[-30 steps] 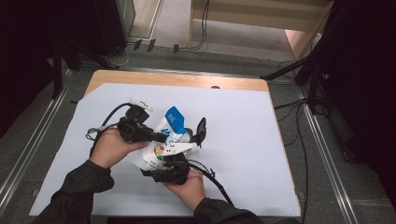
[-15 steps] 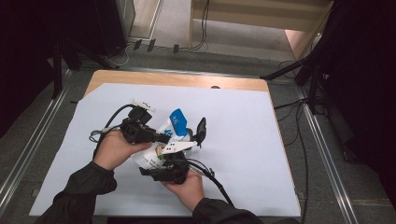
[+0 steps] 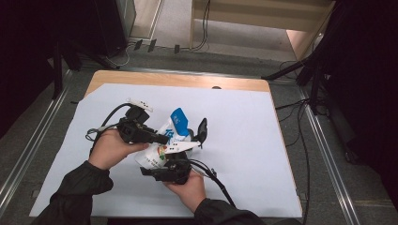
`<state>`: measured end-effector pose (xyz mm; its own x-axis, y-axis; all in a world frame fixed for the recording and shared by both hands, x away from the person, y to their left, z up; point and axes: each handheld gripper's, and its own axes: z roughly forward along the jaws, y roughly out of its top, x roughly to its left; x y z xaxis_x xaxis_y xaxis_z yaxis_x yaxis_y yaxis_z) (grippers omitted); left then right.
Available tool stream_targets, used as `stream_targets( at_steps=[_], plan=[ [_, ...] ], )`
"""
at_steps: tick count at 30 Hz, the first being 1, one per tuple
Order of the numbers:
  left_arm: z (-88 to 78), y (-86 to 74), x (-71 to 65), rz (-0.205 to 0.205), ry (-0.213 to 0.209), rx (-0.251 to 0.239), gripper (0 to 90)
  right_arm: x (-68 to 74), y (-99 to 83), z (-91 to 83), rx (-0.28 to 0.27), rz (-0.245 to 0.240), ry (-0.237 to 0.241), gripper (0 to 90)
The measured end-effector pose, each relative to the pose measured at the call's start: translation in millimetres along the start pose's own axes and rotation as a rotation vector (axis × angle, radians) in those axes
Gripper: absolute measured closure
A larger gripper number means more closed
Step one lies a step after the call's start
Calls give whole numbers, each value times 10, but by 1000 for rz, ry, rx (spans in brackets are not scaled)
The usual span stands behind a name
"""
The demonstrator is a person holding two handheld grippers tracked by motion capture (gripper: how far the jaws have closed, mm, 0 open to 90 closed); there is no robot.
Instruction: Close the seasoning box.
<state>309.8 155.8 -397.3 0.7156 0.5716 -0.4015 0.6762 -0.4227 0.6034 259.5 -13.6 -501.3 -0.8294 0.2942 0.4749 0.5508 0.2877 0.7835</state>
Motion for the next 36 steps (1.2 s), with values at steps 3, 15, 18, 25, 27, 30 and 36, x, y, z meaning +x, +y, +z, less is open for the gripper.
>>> stream_targets(
  at_steps=[3, 15, 18, 25, 27, 30, 36],
  plan=[
    [0, 0, -7, -4, 13, -1, 831, -2, 11, 8, 3, 8, 19, 619],
    [44, -8, -32, -12, 36, -25, 850, 18, 33, 37, 13, -8, -4, 617],
    [58, -13, -28, -10, 26, -30, 840, 12, 33, 33, 12, 5, 1, 631],
    [17, -16, -20, -5, 13, -40, 815, 10, 41, 27, -12, 14, 32, 635],
    [5, -15, -15, -4, 4, -43, 813, 12, 43, 22, -15, 12, 31, 635],
    [-25, -17, -9, -10, -2, -51, 805, 9, 46, 16, -22, 13, 35, 635],
    [-38, -15, -18, -7, 4, -48, 811, 20, 55, 7, -30, 21, 52, 635]
  ],
)
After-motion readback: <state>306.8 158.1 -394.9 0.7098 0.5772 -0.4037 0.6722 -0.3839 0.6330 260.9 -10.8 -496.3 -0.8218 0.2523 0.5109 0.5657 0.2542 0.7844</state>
